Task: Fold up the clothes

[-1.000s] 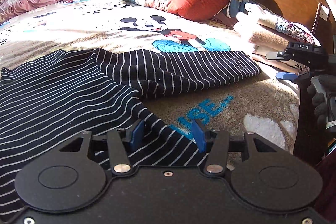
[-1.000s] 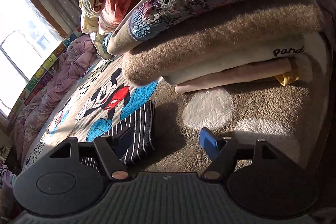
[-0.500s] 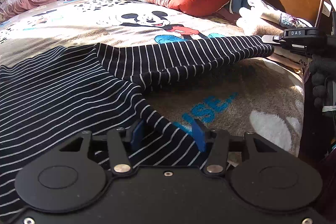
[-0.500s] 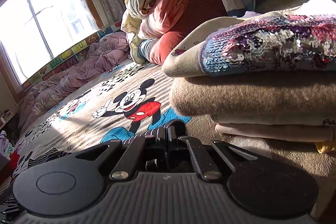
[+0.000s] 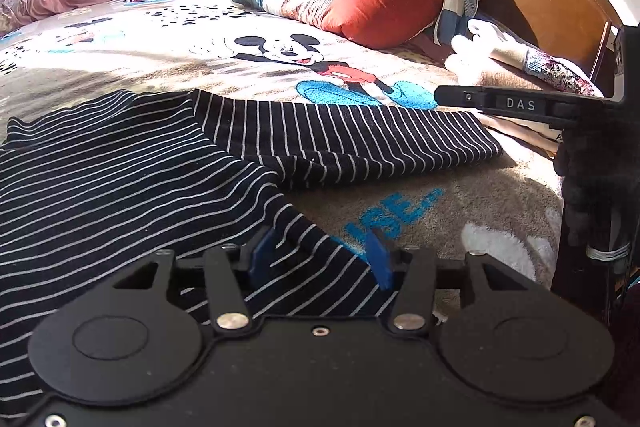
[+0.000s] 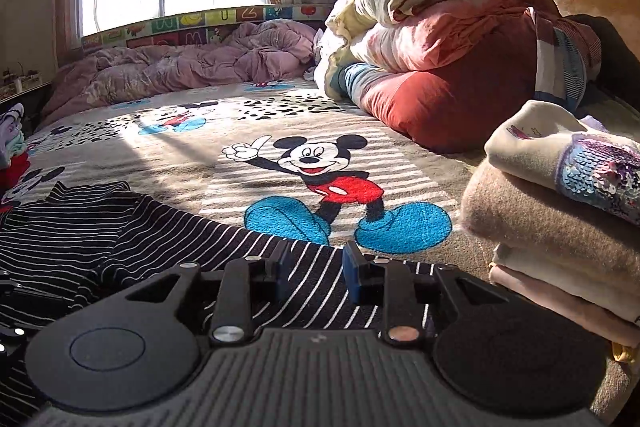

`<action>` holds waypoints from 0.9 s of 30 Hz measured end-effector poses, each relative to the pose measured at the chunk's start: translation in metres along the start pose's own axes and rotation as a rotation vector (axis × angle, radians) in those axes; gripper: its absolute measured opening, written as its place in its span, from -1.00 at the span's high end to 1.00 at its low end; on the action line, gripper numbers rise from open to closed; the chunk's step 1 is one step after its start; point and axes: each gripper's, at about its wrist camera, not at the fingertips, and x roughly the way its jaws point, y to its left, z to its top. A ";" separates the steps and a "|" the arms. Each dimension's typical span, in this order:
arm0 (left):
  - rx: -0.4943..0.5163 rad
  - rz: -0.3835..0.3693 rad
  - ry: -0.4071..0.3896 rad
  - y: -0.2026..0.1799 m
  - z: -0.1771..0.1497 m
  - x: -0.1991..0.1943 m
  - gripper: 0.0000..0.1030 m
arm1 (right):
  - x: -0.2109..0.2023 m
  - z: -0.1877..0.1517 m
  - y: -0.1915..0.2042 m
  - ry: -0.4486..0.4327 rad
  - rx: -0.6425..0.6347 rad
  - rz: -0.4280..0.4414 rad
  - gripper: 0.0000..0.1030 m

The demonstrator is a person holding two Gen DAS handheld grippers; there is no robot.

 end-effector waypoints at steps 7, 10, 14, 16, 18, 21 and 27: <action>0.009 -0.040 0.022 0.010 -0.007 -0.016 0.05 | 0.050 0.007 0.089 0.103 -0.053 0.235 0.58; -0.065 -0.046 0.001 0.030 -0.007 -0.029 0.05 | 0.068 -0.013 0.088 0.221 -0.083 0.243 0.63; -0.226 0.013 -0.074 0.068 -0.012 -0.062 0.05 | 0.030 -0.010 0.062 0.178 0.016 0.203 0.52; -0.316 0.062 -0.113 0.088 -0.017 -0.081 0.05 | 0.009 -0.014 0.051 0.162 0.091 0.209 0.49; -0.417 0.130 -0.147 0.107 -0.026 -0.103 0.05 | -0.012 -0.026 0.044 0.163 0.173 0.238 0.39; -0.557 0.181 -0.192 0.123 -0.053 -0.141 0.05 | -0.044 -0.050 0.037 0.165 0.315 0.293 0.17; -0.803 0.236 -0.256 0.129 -0.119 -0.210 0.05 | -0.089 -0.108 0.043 0.196 0.477 0.354 -0.18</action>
